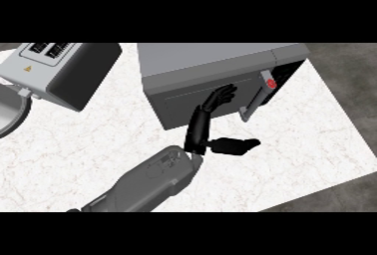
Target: Pick up the milk, place it into the microwave and close the microwave
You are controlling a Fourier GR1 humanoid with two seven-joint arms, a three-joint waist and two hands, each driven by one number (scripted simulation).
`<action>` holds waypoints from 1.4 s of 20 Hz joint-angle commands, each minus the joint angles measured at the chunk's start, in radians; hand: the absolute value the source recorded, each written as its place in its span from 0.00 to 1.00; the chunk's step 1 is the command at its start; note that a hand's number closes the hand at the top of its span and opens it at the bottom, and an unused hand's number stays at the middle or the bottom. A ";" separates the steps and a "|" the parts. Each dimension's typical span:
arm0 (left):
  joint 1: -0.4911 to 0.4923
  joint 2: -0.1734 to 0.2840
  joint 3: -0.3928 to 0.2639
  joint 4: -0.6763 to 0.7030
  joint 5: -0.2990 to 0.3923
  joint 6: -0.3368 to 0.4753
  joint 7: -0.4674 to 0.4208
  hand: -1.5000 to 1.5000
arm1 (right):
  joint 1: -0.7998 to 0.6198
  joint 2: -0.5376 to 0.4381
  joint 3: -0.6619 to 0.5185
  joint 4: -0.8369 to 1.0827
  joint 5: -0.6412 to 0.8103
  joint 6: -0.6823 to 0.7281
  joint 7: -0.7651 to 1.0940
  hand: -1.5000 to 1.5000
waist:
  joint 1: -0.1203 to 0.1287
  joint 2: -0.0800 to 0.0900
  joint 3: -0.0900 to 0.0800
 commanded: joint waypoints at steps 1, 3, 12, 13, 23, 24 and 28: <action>-0.059 0.000 0.063 0.037 0.063 0.030 -0.023 0.00 | -0.031 -0.025 -0.022 0.004 0.042 -0.016 -0.009 1.00 | -0.010 0.011 0.002; -0.072 0.000 0.053 0.039 0.080 0.052 -0.020 0.00 | -0.063 -0.043 -0.024 0.013 0.043 -0.018 0.005 1.00 | -0.001 0.014 0.002; -0.088 0.000 0.050 0.062 0.157 0.041 -0.069 0.00 | -0.127 -0.073 -0.035 0.048 0.046 -0.028 0.025 1.00 | -0.006 0.025 0.002; -0.095 0.000 0.048 0.076 0.157 0.043 -0.072 0.00 | -0.131 -0.084 -0.040 0.056 0.039 -0.019 0.031 1.00 | -0.008 0.025 0.002; -0.103 0.000 0.020 0.073 0.198 0.030 -0.131 0.00 | -0.168 0.047 0.056 0.172 -0.173 0.017 0.055 0.00 | 0.012 0.041 0.011; -0.100 0.000 0.023 0.088 0.206 0.022 -0.132 0.00 | -0.165 0.051 0.056 0.188 -0.191 0.023 0.062 0.00 | 0.013 0.041 0.010; -0.108 0.000 0.012 0.097 0.226 0.020 -0.148 0.00 | -0.191 0.034 0.052 0.228 -0.247 0.048 0.088 0.00 | 0.001 0.037 0.007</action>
